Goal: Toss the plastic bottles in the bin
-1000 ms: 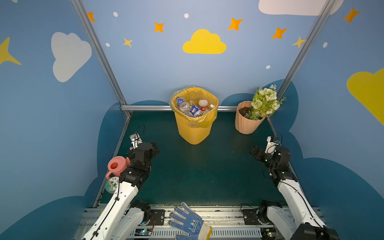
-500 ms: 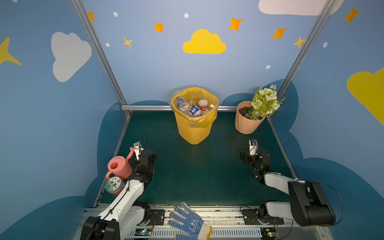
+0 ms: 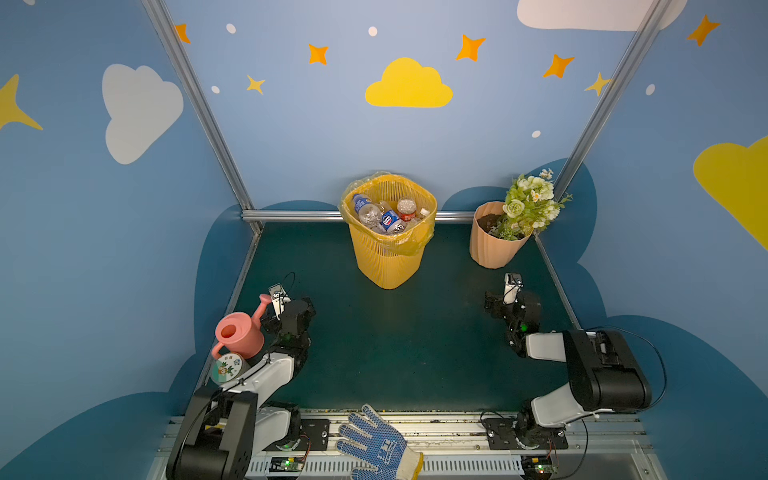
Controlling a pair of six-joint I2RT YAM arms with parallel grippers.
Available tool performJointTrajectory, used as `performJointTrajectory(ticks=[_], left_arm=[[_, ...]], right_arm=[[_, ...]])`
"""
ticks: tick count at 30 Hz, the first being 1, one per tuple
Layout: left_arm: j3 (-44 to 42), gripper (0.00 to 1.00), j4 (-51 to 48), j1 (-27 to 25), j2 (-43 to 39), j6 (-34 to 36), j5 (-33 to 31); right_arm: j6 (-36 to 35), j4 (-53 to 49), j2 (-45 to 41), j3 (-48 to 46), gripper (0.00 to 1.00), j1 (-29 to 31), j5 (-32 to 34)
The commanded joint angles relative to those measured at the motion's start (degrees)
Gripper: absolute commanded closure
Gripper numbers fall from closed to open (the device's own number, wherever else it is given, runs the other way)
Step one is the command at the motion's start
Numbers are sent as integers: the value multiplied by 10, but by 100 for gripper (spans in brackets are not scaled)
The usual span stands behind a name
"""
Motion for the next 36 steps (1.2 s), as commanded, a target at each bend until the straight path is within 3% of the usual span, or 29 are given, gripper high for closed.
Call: performJointTrajectory(ticks=[1, 6, 8, 9, 11, 14, 16, 36], left_arm=[[-3, 0, 102, 13, 38, 16, 6], [6, 3, 186, 47, 131, 37, 120], [31, 0, 137, 65, 147, 45, 192], [36, 0, 169, 72, 182, 37, 199], [39, 0, 204, 69, 204, 49, 201], [71, 0, 92, 68, 174, 53, 208], [61, 0, 129, 67, 182, 51, 211], [68, 0, 104, 67, 176, 59, 214]], right_arm=[[14, 11, -5, 9, 4, -1, -29], [12, 0, -9, 12, 4, -1, -31], [11, 2, -7, 13, 4, -1, -31], [11, 0, -8, 12, 4, -1, -31], [12, 1, -8, 13, 4, -1, -31], [12, 2, -8, 13, 4, -1, -31], [12, 2, -9, 11, 4, -1, -31], [12, -2, -8, 14, 4, -2, -33]])
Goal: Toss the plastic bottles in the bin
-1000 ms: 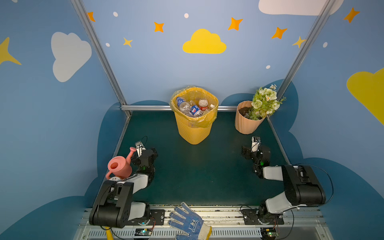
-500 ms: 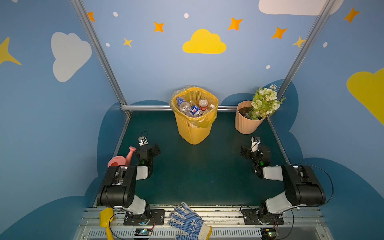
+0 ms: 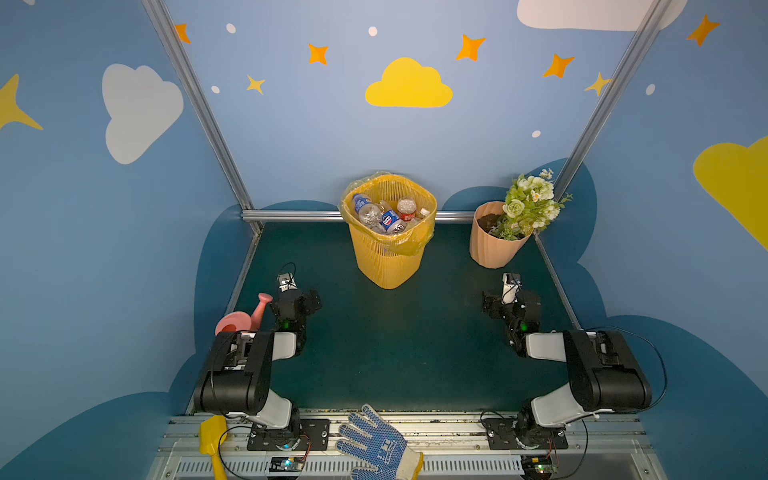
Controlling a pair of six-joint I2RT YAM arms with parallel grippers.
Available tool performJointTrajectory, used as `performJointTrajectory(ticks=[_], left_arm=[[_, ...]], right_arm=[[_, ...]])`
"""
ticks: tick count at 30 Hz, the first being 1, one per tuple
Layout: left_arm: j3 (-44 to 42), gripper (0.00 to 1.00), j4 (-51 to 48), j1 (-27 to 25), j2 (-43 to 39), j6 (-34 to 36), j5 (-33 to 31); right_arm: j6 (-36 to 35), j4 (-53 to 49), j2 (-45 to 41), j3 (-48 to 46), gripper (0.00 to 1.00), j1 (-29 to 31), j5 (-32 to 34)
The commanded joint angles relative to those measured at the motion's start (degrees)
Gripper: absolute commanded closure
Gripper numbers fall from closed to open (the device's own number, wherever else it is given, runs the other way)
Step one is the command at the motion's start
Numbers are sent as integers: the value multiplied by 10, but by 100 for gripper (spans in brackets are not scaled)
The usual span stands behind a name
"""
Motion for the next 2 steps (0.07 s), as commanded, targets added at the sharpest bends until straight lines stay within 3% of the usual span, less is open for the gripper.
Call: performJointTrajectory(ticks=[1, 2], left_arm=[[4, 0, -5, 0, -7, 7, 5], [4, 0, -5, 0, -7, 7, 5]], right_arm=[[3, -1, -8, 12, 4, -2, -4], [3, -1, -9, 12, 4, -1, -4]])
